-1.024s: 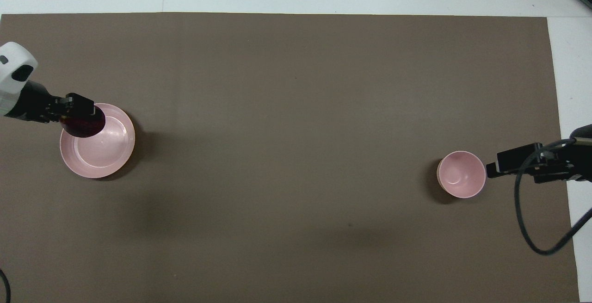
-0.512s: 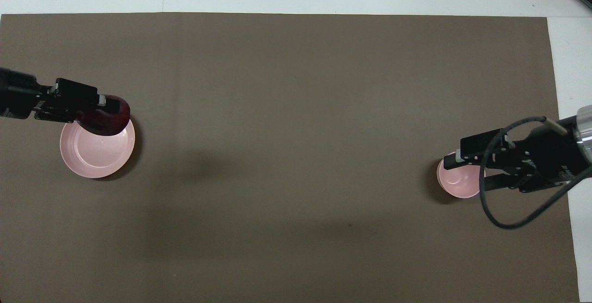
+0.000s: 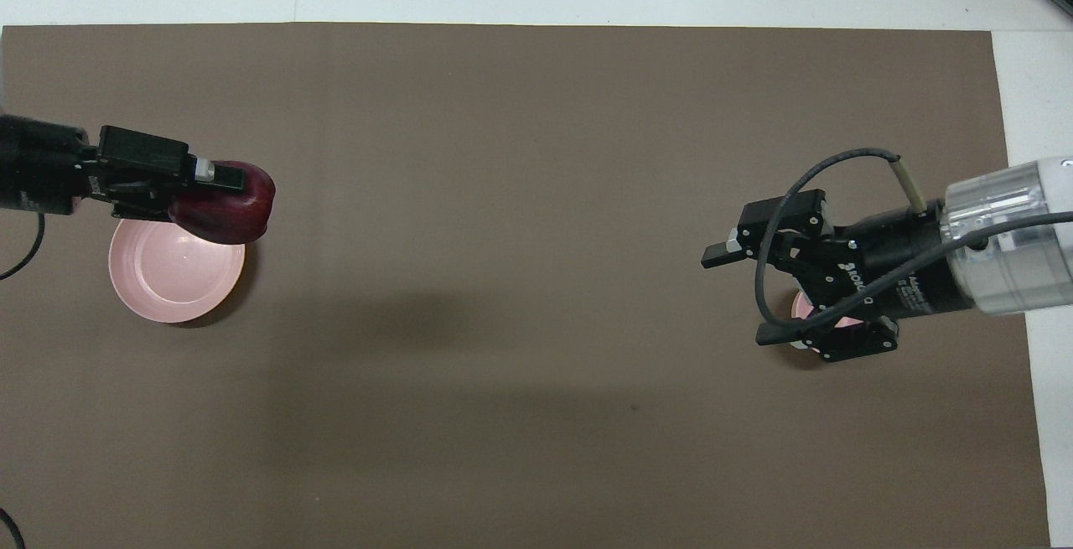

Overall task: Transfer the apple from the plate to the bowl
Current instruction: 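Lift the apple with the left gripper while the right gripper approaches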

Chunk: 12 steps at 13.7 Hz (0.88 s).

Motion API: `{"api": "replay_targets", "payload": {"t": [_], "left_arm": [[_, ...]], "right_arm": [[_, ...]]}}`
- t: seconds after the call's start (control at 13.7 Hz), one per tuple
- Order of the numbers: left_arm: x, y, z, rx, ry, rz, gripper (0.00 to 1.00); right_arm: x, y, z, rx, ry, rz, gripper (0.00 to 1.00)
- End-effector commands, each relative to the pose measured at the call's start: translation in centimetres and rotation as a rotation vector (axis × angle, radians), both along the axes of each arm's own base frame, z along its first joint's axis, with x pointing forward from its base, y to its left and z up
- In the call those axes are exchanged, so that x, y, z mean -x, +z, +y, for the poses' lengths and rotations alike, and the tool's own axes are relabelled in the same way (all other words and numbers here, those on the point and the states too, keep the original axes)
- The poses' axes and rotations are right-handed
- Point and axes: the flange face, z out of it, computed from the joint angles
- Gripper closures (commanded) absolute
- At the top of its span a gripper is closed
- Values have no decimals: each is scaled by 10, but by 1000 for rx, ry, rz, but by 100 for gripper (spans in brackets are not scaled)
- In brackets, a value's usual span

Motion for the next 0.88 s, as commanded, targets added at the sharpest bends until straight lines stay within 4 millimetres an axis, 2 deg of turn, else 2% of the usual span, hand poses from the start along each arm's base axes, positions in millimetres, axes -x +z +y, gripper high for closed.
{"api": "replay_targets", "payload": {"t": [0.0,0.07,0.22,0.51,0.59,0.66,0.8], "left_arm": [[20,8,-17,97,-6,-3,100],[24,9,-32,120,-19,-2,100],[30,11,-61,146,-50,-7,100],[52,3,-144,98,-79,-43,100],[57,3,-160,90,-85,-46,100],[62,3,-170,88,-98,-43,100],[66,4,-179,91,-113,-43,100]], "right_arm": [[-5,1,9,-48,-142,82,0],[-4,2,23,-48,-156,100,0],[-12,5,29,-44,-242,146,0],[-7,9,58,-35,-269,175,0],[-7,7,65,-30,-269,182,0],[-4,7,76,-24,-269,182,0],[-2,6,81,-17,-279,205,0]]}}
